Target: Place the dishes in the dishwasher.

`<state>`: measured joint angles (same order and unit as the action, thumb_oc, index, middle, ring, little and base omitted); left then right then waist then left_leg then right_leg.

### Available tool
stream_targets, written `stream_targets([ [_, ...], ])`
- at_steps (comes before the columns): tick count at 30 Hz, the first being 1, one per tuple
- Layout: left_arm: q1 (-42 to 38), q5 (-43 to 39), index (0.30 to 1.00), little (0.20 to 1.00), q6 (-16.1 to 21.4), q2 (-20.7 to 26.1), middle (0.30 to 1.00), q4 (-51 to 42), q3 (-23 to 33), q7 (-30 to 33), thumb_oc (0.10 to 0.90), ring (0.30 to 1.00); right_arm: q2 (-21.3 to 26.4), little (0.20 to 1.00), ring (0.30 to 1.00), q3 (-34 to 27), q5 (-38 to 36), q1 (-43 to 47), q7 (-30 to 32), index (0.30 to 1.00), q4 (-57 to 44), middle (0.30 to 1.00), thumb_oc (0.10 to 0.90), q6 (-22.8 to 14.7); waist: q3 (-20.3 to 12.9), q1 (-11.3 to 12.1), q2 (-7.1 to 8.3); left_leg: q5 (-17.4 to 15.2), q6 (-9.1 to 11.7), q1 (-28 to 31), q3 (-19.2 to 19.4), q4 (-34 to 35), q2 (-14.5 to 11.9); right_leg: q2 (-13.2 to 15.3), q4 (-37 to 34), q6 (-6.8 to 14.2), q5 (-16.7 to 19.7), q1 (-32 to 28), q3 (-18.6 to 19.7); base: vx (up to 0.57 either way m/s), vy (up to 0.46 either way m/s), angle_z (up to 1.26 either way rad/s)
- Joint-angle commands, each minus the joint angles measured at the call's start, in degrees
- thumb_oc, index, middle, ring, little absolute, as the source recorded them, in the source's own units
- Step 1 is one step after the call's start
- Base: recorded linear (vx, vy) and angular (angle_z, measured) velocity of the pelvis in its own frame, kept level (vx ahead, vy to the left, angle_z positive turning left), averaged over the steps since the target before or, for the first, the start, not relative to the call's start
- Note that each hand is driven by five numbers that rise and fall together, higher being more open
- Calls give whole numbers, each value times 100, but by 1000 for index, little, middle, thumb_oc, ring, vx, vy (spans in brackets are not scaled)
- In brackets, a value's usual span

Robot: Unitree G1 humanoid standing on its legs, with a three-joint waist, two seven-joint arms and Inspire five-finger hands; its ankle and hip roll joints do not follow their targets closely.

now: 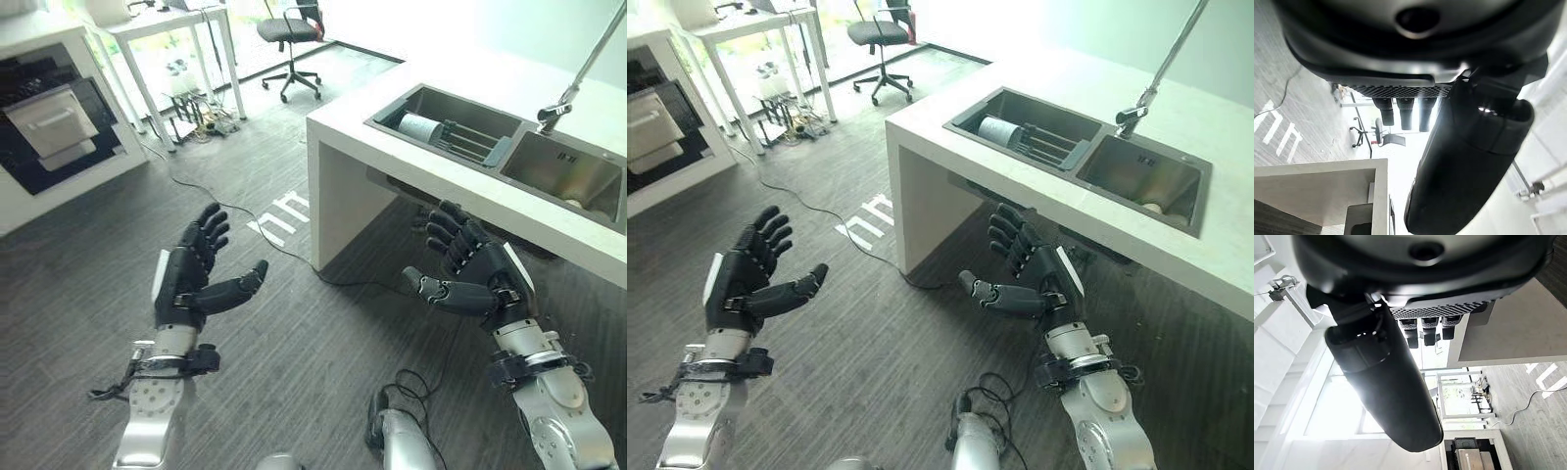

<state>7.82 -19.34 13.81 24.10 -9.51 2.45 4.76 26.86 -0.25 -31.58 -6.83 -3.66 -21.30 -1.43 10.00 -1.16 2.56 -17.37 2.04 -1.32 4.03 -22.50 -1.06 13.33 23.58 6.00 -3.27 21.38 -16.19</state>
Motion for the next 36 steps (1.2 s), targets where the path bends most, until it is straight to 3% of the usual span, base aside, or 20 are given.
stream_targets([
  [1,-666,138,900,900,693,365,900,-793,212,252,800,900,233,900,900,-190,5,793,286,900,-208,900,800,-724,-526,1,-34,-149,-148,339,307,531,211,-358,-639,174,51,-715,-84,271,-267,-17],
  [4,-862,191,900,900,807,280,900,-851,75,353,800,900,308,900,900,-270,64,837,392,900,-306,900,800,-824,-582,-51,-188,692,199,537,497,531,-63,-589,-639,-40,-241,-927,-81,225,-243,-18],
  [7,-970,176,900,900,979,199,900,-940,26,410,800,900,441,900,900,-416,64,856,379,900,-351,900,800,-803,-562,-68,-77,1590,429,685,707,531,-76,-526,-639,-200,-386,-1081,-15,193,-199,-24],
  [9,-956,101,900,900,1150,128,900,-1068,69,382,800,900,473,900,900,-520,77,814,355,900,-414,900,800,-843,-470,-34,14,1881,497,512,688,177,-91,-528,-639,-290,-467,-1254,111,180,-188,-27],
  [11,-943,50,900,900,1290,89,900,-1151,129,335,800,900,490,900,900,-603,29,791,364,900,-486,900,800,-847,-414,-16,53,1728,395,260,593,121,-72,-595,-639,-300,-515,-1345,242,149,-95,-22],
  [13,-902,153,900,900,1413,85,900,-1214,213,409,800,900,462,900,900,-632,-37,839,350,900,-530,900,800,-796,-402,1,44,1562,260,157,566,516,8,-712,-639,-256,-578,-1399,443,186,19,-38],
  [17,-797,140,900,900,1618,111,900,-1260,340,556,800,900,370,900,900,-579,33,891,237,900,-510,900,800,-684,-395,-3,-188,901,245,-611,395,531,-293,-1117,-639,-190,-713,-1455,815,197,154,-41],
  [18,-692,148,900,900,1665,154,900,-1326,431,772,800,900,364,900,900,-568,128,767,92,900,-535,900,800,-693,-434,50,-283,1036,406,-1158,-72,531,-394,-1300,-639,-190,-859,-1578,1098,338,210,-64],
  [20,-598,104,900,900,1805,156,900,-1335,500,854,800,900,406,900,900,-568,132,732,55,900,-541,900,800,-722,-431,118,-338,1384,529,-1515,-391,531,-442,-1438,-639,-260,-979,-1681,1239,320,203,-68],
  [22,-506,121,900,900,2046,113,900,-1317,620,880,800,900,472,900,900,-597,113,746,63,900,-514,900,800,-739,-387,165,-379,1484,567,-1801,-438,531,-544,-1479,-639,-305,-1101,-1807,1296,301,257,-87],
  [25,-414,155,900,900,2288,99,900,-1330,814,984,800,900,543,900,900,-680,32,705,12,900,-565,900,800,-680,-366,152,-409,1418,550,-1776,-402,531,-657,-1306,-639,-252,-1146,-1930,1281,288,368,-87],
  [28,-533,179,900,900,2145,170,900,-1331,878,1117,800,900,550,900,900,-811,-60,480,-13,900,-698,900,800,-603,-477,74,-393,1249,435,-1459,-277,531,-567,-1074,-639,-111,-1113,-2061,1202,311,426,-75],
  [31,-886,278,900,900,1708,337,900,-1245,772,732,800,900,351,900,900,-907,29,396,225,900,-696,900,800,-549,-629,54,-198,988,136,-1114,-323,531,-119,-583,-639,155,-728,-2128,1062,343,444,19],
  [34,-958,-20,900,900,1604,369,900,-1225,770,479,800,900,164,900,900,-923,128,380,229,900,-615,900,800,-591,-655,80,-129,918,-60,-1042,-379,531,145,-434,-639,224,-110,-2296,935,222,273,20],
  [36,-947,40,900,900,1610,350,900,-1258,779,527,800,900,44,900,900,-848,270,397,190,900,-600,900,800,-584,-619,69,-194,885,-151,-937,-439,531,218,-495,-639,224,416,-2399,775,208,236,15],
])
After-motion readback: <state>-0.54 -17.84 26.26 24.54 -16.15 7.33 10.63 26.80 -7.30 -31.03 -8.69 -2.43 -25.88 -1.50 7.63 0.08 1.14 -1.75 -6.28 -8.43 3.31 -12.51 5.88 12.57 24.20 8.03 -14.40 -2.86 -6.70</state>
